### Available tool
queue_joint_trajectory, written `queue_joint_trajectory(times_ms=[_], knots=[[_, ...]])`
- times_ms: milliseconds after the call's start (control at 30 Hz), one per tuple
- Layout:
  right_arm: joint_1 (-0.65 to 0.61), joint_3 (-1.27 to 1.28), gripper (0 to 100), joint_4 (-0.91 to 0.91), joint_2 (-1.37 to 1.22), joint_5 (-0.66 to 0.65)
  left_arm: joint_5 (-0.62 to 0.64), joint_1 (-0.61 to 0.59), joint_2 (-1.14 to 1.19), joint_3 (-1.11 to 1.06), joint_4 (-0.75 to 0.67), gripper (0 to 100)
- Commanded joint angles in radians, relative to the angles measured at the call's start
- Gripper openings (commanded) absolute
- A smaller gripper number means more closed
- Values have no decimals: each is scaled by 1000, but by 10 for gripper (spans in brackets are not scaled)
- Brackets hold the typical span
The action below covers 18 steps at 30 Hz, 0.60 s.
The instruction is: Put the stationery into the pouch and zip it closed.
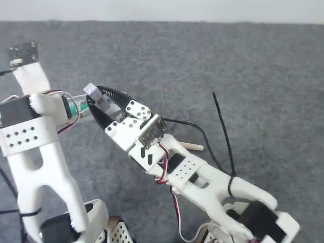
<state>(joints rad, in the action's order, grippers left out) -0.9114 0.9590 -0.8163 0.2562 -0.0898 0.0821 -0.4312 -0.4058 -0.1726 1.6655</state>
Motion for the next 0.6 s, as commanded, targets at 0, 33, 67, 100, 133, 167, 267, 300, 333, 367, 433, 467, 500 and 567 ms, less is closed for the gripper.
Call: queue_joint_trajectory(times_ms=[0, 33, 67, 100, 133, 167, 267, 300, 333, 367, 433, 467, 500, 567], knots=[[22, -68, 6, -70, -51, -17, -6, 11, -12, 1, 6, 9], [24, -68, 6, -77, -65, -17, -6, 11, -12, 1, 6, 9], [24, -68, 6, -82, -76, -17, -6, 11, -12, 1, 6, 9], [24, -68, 6, -79, -84, -17, -6, 9, -12, 1, 6, 9], [24, -66, 6, -77, -90, -17, -6, 9, -12, 1, 6, 9], [24, -63, 6, -76, -90, -18, -6, 9, -12, 1, 6, 9], [24, -55, 6, -73, -90, -21, -6, 9, -12, 1, 6, 9], [24, -49, 7, -73, -90, -38, -6, 9, -12, 1, 6, 9], [22, -43, 11, -73, -90, -68, -6, 9, -12, 1, 6, 9], [19, -35, 28, -73, -90, -92, -6, 9, -12, 1, 6, 9], [18, -21, 84, -73, -91, -109, -6, 9, -12, 1, 6, 9], [18, -17, 118, -73, -91, -107, -6, 9, -12, 1, 6, 9], [18, -14, 148, -73, -91, -107, -6, 9, -12, 1, 6, 9], [18, -6, 195, -73, -91, -107, -6, 9, -12, 1, 6, 9]])
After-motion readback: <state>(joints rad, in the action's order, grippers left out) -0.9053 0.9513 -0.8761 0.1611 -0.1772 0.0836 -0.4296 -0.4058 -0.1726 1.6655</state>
